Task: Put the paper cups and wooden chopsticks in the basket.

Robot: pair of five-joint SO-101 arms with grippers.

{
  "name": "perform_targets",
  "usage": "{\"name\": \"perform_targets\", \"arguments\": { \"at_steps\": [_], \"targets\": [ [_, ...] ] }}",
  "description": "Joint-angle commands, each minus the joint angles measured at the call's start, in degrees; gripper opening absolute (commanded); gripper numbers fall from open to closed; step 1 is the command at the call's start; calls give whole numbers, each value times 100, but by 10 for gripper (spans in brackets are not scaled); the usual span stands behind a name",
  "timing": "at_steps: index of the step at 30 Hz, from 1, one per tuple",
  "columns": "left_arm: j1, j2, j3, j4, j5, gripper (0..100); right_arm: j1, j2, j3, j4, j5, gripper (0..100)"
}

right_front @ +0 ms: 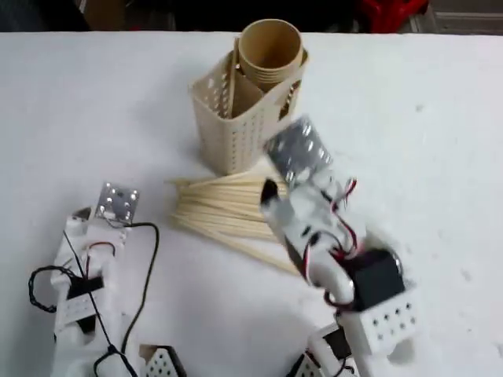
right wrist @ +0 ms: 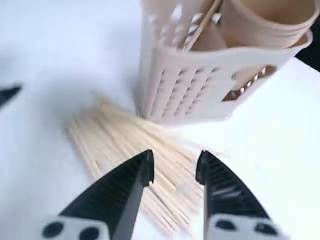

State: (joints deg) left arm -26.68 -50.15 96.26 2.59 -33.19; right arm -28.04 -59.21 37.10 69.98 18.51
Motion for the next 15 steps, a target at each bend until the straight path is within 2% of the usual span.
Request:
{"name": "perform_targets", "arguments": {
  "at_steps": [1,6,11,15],
  "targets": [
    [-22,-110,-9,-105,-44,188,84,-374,589,119,695,142],
    [-22,-110,-9,-105,-44,188,119,215,1415,-163,774,141],
    [-22,-110,-9,-105,-44,188,66,1121,1459,-180,765,147],
    [-22,-110,-9,-105,-44,188,92,1262,1495,-145,440,212]
  ]
}}
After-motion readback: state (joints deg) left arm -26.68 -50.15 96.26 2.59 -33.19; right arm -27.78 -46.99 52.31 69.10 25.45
